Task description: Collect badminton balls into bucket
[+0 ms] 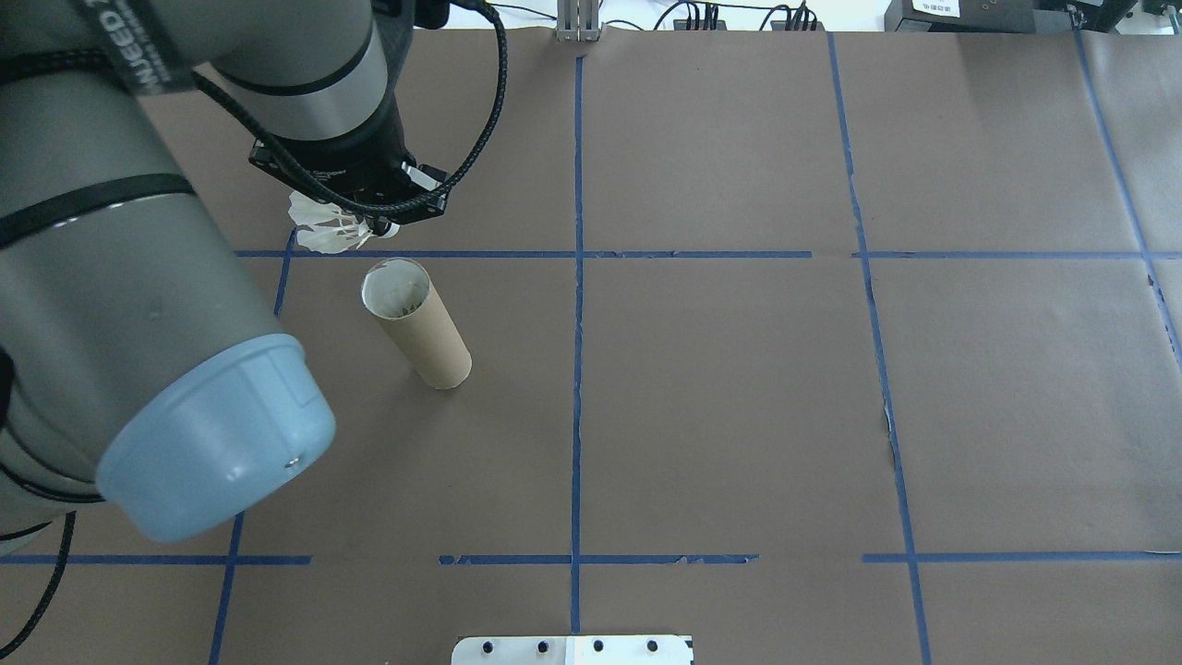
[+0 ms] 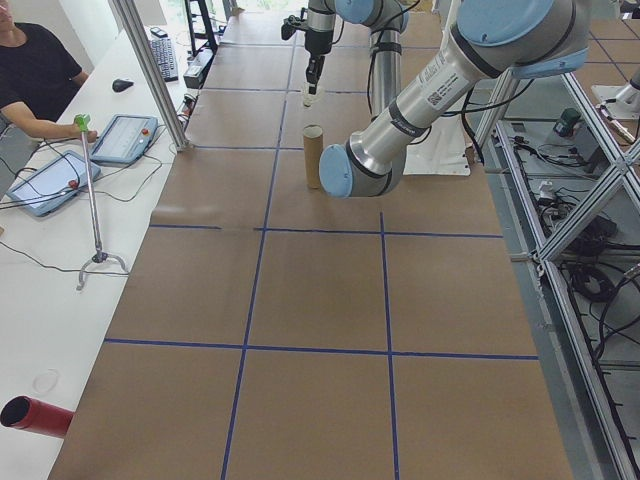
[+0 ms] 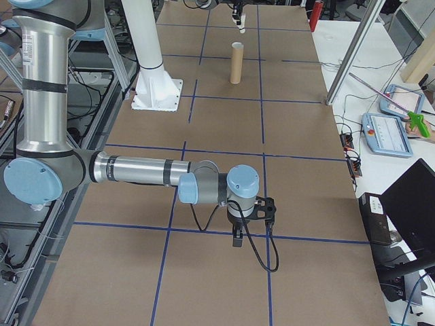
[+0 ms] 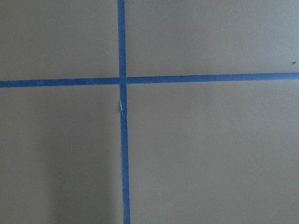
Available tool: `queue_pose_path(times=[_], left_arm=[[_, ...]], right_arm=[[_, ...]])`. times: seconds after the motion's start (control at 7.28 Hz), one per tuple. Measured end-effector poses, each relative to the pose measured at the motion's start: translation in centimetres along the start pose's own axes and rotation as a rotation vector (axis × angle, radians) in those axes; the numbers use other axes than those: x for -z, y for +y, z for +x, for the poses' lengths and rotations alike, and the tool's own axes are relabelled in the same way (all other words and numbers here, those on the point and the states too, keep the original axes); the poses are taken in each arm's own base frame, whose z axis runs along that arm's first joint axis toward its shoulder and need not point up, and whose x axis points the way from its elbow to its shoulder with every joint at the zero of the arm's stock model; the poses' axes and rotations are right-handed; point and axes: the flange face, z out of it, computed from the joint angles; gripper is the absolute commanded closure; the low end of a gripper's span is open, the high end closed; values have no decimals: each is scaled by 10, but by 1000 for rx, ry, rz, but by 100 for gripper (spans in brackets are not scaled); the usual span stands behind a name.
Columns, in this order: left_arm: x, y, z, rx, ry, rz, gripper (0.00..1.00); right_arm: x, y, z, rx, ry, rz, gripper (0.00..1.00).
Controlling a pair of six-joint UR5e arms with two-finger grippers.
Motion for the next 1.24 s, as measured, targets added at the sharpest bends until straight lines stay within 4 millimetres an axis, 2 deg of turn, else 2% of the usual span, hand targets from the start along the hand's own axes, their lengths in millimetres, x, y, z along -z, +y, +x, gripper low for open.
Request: queue_pose_path(times=[0.55,0.96,1.24], left_arm=[[-28,-41,33,-153,-177,-102,100],[-52,-50,33,-309,-223,-194,100],[-66,-53,32,-344,-232,-237,100]], right_arm=[[0,0,0,0,0,0,0],[0,0,0,0,0,0,0],[0,0,0,0,0,0,0]])
